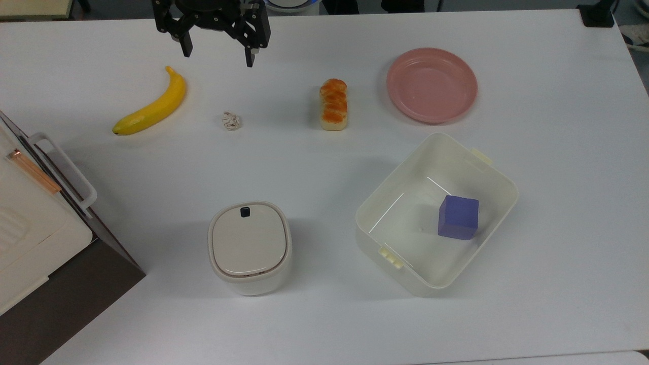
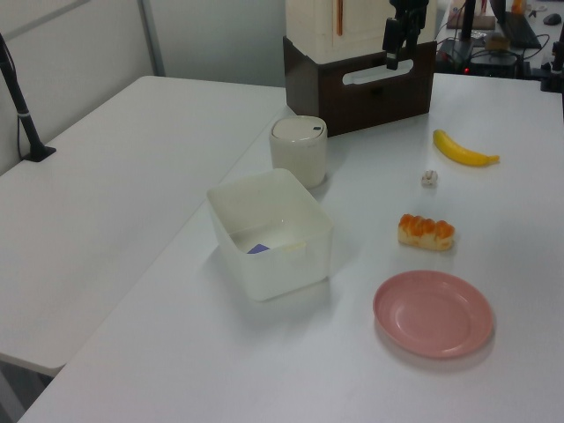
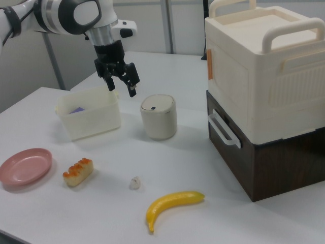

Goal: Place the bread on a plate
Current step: 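Move the gripper over the orange-topped bread roll and lower it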

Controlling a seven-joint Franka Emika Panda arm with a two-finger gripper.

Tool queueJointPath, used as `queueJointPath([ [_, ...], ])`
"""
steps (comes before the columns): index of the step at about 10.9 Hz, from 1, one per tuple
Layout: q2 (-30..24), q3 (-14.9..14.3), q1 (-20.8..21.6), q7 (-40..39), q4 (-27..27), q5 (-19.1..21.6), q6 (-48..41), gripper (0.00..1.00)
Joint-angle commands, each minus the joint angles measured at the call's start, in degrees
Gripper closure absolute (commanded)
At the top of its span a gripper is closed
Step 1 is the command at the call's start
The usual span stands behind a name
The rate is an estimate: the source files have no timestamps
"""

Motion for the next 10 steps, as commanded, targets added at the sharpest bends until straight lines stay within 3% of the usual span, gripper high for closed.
queueJointPath([
  [1, 0.04, -1.46, 1.41, 0.87, 0.06, -1.97, 0.92, 0.00],
  [10, 1.01, -0.84, 1.67, -2.02, -0.12, -0.24, -2.14, 0.00],
])
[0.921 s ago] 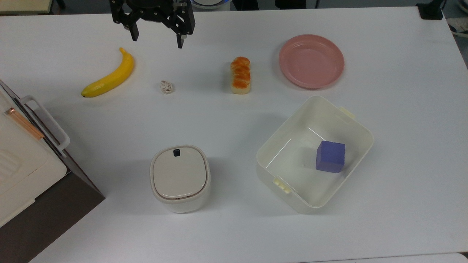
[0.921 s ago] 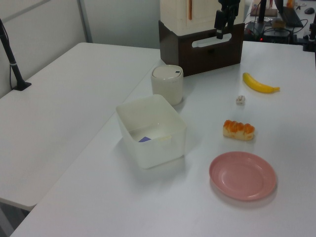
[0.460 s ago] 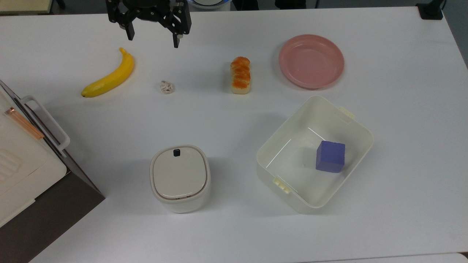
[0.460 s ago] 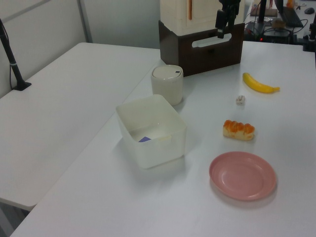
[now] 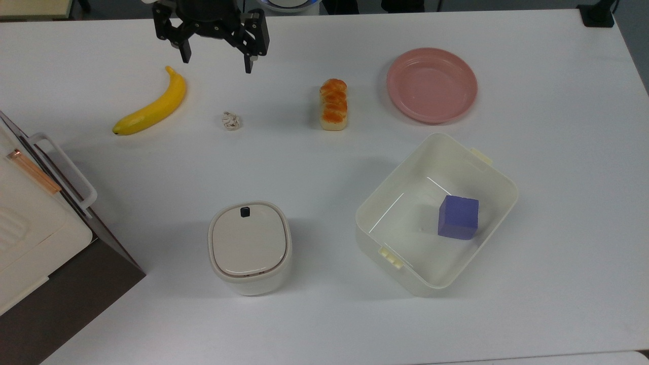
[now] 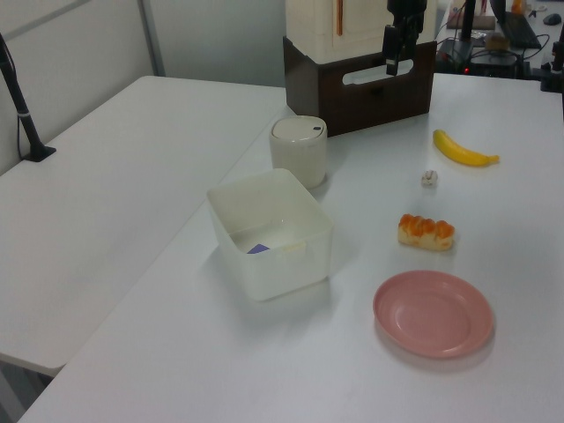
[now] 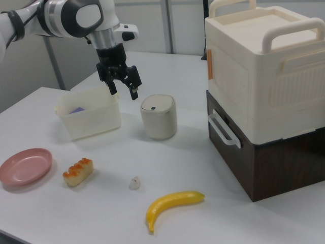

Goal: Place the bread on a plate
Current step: 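Move the gripper over the orange-topped bread roll and lower it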

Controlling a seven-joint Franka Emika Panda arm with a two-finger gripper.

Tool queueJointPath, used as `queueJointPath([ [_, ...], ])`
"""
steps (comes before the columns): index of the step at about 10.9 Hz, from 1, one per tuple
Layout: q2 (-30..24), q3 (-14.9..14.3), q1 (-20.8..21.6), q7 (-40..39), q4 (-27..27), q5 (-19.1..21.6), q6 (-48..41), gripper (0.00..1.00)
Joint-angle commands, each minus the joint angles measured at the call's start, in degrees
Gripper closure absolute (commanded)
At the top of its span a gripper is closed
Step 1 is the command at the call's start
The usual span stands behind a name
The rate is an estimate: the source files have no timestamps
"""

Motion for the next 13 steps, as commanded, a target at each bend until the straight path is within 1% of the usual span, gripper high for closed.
queueJointPath([
  [1, -0.94, -0.42, 1.54, -2.57, -0.75, 0.91, -4.51, 0.00],
  [2, -3.39, 0.72, 1.54, -3.80, -3.71, 1.00, -4.27, 0.00],
  [3, -8.37, 2.90, 1.63, -3.90, -12.79, 0.74, 1.30, 0.00],
  [4, -13.99, 4.84, 1.80, -3.46, -23.58, 0.04, 9.71, 0.00],
  [5, -16.22, 6.77, 2.93, -3.37, -30.22, -1.71, 14.23, 0.00],
  [6, -15.90, 8.71, 4.08, -0.94, -33.85, -5.90, 15.84, 0.00],
  [7, -15.55, 9.68, 4.78, 3.70, -37.02, -9.86, 19.95, 0.00],
  [8, -15.45, 10.39, 6.79, 7.31, -41.32, -13.03, 24.25, 0.00],
  [9, -12.67, 10.48, 9.08, 12.57, -42.66, -17.33, 26.03, 0.00],
  [10, -9.25, 10.48, 10.75, 18.28, -42.15, -21.37, 27.18, 0.00],
  [11, -8.34, 10.48, 11.38, 20.77, -42.15, -22.98, 28.93, 0.00],
  [13, -7.02, 10.57, 12.35, 20.97, -41.97, -23.08, 29.04, 0.00],
])
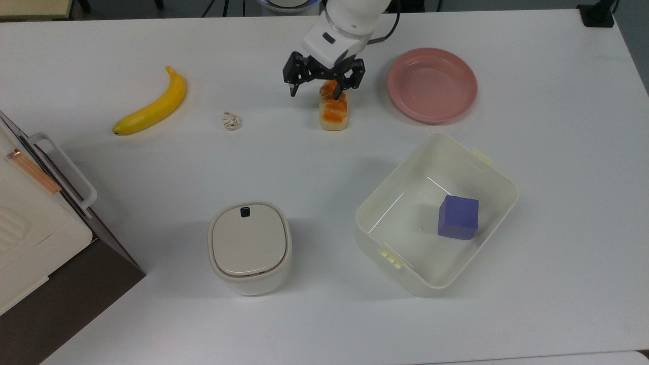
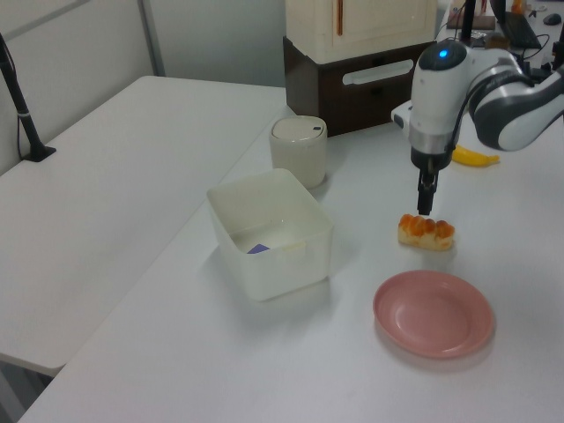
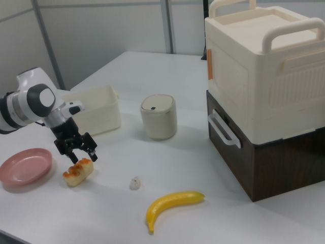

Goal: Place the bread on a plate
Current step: 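Close the gripper on the bread roll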

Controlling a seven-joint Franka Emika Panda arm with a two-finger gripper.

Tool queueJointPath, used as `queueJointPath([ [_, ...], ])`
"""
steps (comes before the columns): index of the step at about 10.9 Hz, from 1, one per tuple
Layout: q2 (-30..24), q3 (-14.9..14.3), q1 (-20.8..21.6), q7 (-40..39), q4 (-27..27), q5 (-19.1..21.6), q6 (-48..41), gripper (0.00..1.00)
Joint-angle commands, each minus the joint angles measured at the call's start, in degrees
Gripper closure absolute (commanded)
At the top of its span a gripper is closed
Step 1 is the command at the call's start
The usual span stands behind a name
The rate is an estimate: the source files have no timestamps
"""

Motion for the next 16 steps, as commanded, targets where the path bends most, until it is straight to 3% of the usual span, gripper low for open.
queueJointPath([
  [1, 0.59, -0.61, 1.27, 1.62, 0.30, -1.34, 1.02, 0.00],
  [6, 0.59, -0.08, 2.14, 2.76, 1.18, 1.29, 1.02, 0.00],
  [10, 1.99, 3.96, 2.85, 2.41, 1.01, 1.38, 0.41, 0.00],
  [14, 5.15, 3.96, 0.40, 1.62, 1.18, 1.30, 0.50, 0.00],
  [15, 5.42, 3.96, -0.05, 1.01, 1.27, 1.30, 0.58, 0.07],
  [16, 5.33, 3.96, -0.14, 1.01, 1.44, 1.30, 0.58, 0.56],
])
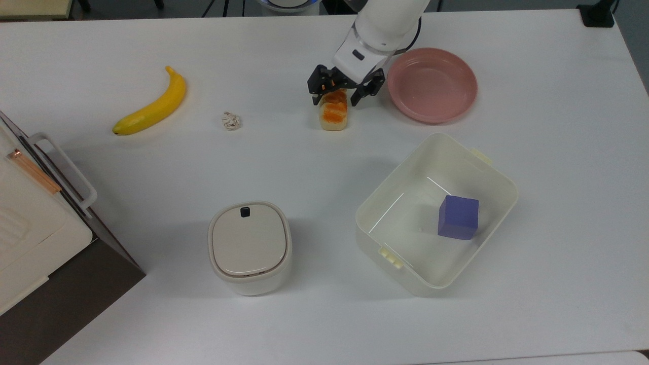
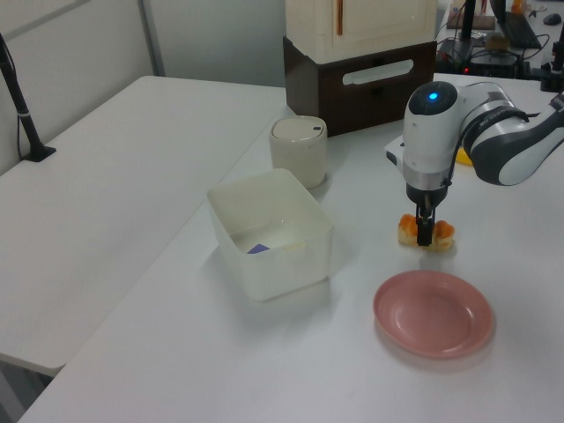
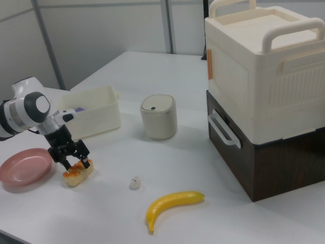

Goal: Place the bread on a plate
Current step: 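Close the gripper on the bread roll, then lift the bread roll and carry it onto the pink plate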

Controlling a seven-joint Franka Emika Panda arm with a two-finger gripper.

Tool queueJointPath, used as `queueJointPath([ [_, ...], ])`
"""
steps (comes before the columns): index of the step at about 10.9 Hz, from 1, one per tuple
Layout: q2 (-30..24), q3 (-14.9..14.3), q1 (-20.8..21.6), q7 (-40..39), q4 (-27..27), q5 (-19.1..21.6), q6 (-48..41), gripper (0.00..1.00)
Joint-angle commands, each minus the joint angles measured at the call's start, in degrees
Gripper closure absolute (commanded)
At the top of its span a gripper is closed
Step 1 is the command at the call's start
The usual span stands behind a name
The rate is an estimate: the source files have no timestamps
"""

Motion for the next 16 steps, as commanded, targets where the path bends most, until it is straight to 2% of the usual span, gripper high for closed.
queueJointPath([
  [1, 0.22, -0.18, -0.42, -0.87, 0.28, 0.46, 0.13, 1.00],
  [5, 0.22, -0.18, -0.25, -5.52, 0.80, 0.19, -0.22, 1.00],
  [7, -0.74, -0.10, -0.33, -5.35, 3.69, 1.42, -4.06, 1.00],
  [9, -4.24, -0.18, -0.34, -5.96, 7.73, 10.60, -5.23, 1.00],
  [11, -5.23, 0.60, 2.81, -6.50, 11.51, 12.85, -12.67, 1.00],
  [12, -5.23, 1.91, 4.40, -5.97, 12.05, 14.07, -13.23, 1.00],
  [14, -4.88, 7.18, 5.73, -5.71, 12.32, 14.70, -16.38, 1.00],
  [16, -3.48, 9.92, 6.51, -3.96, 12.32, 14.70, -16.84, 1.00],
])
